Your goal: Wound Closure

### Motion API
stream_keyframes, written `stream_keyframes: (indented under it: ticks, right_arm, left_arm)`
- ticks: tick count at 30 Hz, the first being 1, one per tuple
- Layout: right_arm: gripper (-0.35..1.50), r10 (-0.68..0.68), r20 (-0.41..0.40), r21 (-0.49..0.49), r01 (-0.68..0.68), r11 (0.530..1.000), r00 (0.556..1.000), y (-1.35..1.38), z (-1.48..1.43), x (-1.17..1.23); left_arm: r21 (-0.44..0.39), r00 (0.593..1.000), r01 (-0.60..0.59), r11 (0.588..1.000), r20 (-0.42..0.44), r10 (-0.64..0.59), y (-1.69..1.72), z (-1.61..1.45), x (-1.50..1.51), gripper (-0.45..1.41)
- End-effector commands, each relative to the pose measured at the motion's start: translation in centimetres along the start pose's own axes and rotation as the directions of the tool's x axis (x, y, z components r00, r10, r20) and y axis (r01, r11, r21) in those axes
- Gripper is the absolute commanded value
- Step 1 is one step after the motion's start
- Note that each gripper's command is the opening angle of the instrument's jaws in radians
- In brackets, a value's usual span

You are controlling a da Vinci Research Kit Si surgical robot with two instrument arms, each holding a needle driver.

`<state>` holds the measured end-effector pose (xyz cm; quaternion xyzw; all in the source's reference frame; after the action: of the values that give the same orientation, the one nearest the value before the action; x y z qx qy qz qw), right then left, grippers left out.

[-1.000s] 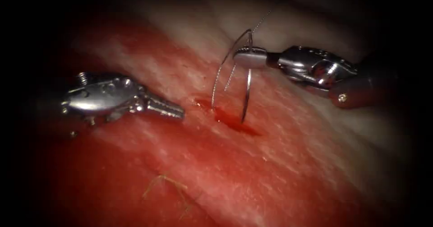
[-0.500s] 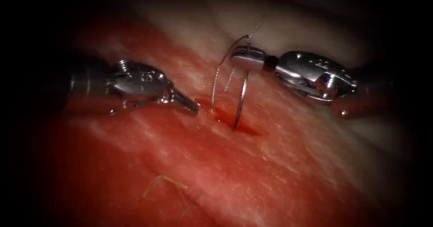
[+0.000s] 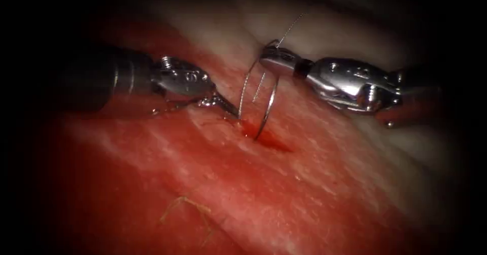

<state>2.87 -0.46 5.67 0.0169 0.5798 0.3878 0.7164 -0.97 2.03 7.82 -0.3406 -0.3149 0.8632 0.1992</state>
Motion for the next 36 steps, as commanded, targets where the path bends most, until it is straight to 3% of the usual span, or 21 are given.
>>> stream_keyframes:
  ticks: [1,19,31,36]
  right_arm:
    - [-0.35,-0.014,-0.005,0.000,0.014,1.000,1.000,-0.04,0.05,-0.06]
    - [-0.35,-0.090,-0.029,0.008,0.090,0.996,0.996,-0.06,0.06,-0.07]
    - [-0.35,-0.175,-0.041,0.013,0.176,0.984,0.984,-0.09,0.06,-0.11]
    - [-0.35,-0.192,-0.050,0.018,0.193,0.981,0.980,-0.08,0.06,-0.11]
  left_arm:
    - [0.000,1.000,-0.001,1.000,0.004,0.001,-0.03,0.09,-0.01,-0.45]
    - [-0.042,0.997,-0.021,0.999,0.073,0.024,-0.17,0.40,-0.13,-0.45]
    - [-0.167,0.985,-0.045,0.985,0.157,0.072,-0.29,0.54,0.02,-0.45]
    - [-0.278,0.974,-0.023,0.960,0.210,0.085,-0.30,0.53,-0.03,-0.45]
